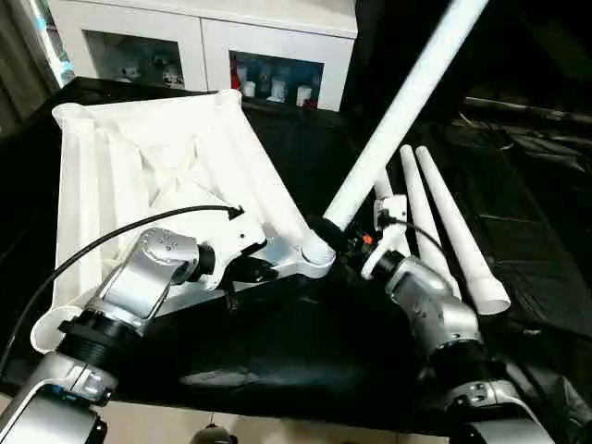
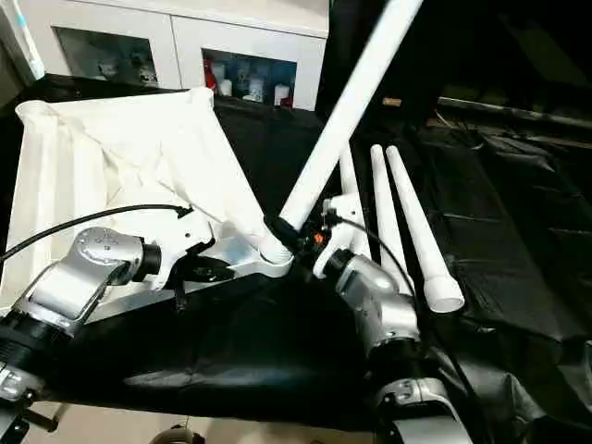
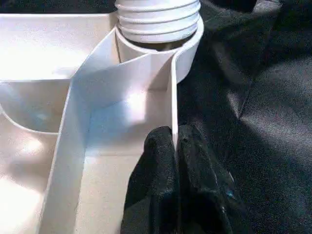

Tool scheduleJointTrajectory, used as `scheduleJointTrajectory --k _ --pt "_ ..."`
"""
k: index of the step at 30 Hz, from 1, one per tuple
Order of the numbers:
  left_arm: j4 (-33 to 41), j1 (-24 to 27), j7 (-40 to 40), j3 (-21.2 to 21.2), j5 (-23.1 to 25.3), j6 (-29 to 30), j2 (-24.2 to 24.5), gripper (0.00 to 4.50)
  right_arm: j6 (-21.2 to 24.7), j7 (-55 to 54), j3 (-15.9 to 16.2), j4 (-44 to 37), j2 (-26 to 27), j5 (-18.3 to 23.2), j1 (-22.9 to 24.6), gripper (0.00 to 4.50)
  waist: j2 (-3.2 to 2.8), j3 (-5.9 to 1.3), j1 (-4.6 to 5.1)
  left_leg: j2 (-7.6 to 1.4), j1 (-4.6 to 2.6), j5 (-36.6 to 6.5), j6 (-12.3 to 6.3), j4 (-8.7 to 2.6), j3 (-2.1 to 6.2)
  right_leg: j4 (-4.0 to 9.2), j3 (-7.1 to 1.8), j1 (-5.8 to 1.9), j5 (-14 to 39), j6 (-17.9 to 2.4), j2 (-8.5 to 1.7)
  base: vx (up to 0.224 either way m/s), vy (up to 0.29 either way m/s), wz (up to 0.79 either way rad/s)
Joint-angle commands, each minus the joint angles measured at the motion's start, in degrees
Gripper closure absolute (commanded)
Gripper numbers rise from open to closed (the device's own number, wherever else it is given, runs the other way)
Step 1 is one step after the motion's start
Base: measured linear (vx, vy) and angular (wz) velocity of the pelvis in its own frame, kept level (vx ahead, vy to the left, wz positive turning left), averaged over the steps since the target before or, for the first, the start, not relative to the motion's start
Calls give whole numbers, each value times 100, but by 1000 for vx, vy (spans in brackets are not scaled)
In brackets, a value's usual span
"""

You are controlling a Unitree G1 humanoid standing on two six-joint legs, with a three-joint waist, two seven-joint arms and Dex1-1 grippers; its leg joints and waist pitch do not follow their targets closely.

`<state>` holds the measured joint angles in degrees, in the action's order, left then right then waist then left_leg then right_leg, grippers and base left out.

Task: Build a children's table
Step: Insert table leg to table base

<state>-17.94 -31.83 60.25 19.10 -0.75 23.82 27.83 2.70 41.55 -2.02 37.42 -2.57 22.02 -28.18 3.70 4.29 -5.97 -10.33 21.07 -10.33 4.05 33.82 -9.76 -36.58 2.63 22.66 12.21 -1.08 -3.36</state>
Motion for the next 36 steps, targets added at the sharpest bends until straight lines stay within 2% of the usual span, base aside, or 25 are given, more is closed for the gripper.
scheduleJointTrajectory --k 1,3,5,6,9,11,15,18,25,31,36 --pt "-33 -125 60 66 69 -32 17 450 -21 -256 -75 600 -118 -374 344 257 -188 -302 30 -326 -108 -1771 202 -522 115 568 -320 -181 1531 -1142 -537 0 0 0" --pt "-58 -133 68 69 70 -50 19 450 -143 -266 -61 633 -103 -418 359 257 -189 -295 35 -324 -108 -1806 196 -533 120 573 -315 -178 1582 -1128 -523 0 0 0" --pt "-119 -163 83 70 80 -91 27 450 -393 -266 81 690 -113 -601 387 257 -241 -305 28 -327 -113 -1827 202 -533 126 574 -318 -177 1593 -1136 -533 0 0 0" --pt "-144 -175 91 70 85 -110 32 450 -508 -253 188 701 -132 -709 400 257 -227 -300 33 -321 -106 -1839 204 -537 123 586 -315 -177 1631 -1119 -530 0 0 0" --pt "-209 -204 108 73 100 -156 47 450 -651 -210 383 743 -167 -871 393 257 -248 -305 38 -325 -128 -1842 189 -549 121 604 -316 -179 1666 -1105 -526 0 0 0" --pt "-236 -223 111 82 113 -170 41 450 -685 -205 443 803 -191 -925 355 257 -248 -296 47 -331 -123 -1897 183 -563 131 606 -316 -185 1691 -1115 -527 0 0 0" --pt "-274 -259 124 104 127 -190 24 450 -741 -110 541 957 -292 -1057 202 257 -212 -265 63 -323 -155 -2101 162 -582 139 679 -327 -174 2311 -1010 -551 0 0 0" --pt "-312 -278 149 109 127 -224 21 450 -708 22 603 1017 -375 -1139 100 257 -208 -259 57 -330 -167 -2073 137 -585 140 701 -340 -155 2470 -965 -561 0 0 0" --pt "-341 -282 259 129 127 -291 48 450 -543 600 963 1194 -633 -1325 -213 257 -194 -267 69 -335 -138 -1884 70 -584 129 660 -325 -180 2134 -1061 -538 0 0 0" --pt "-323 -271 270 139 130 -292 66 450 -548 950 1174 1407 -748 -1519 -462 258 -169 -263 82 -337 -137 -1900 60 -586 134 665 -326 -175 2254 -1046 -547 0 0 0" --pt "-292 -252 270 162 150 -300 91 450 -547 1208 1326 1506 -809 -1612 -602 258 -155 -263 97 -343 -132 -1819 13 -585 123 661 -333 -179 2109 -1087 -550 0 0 0"
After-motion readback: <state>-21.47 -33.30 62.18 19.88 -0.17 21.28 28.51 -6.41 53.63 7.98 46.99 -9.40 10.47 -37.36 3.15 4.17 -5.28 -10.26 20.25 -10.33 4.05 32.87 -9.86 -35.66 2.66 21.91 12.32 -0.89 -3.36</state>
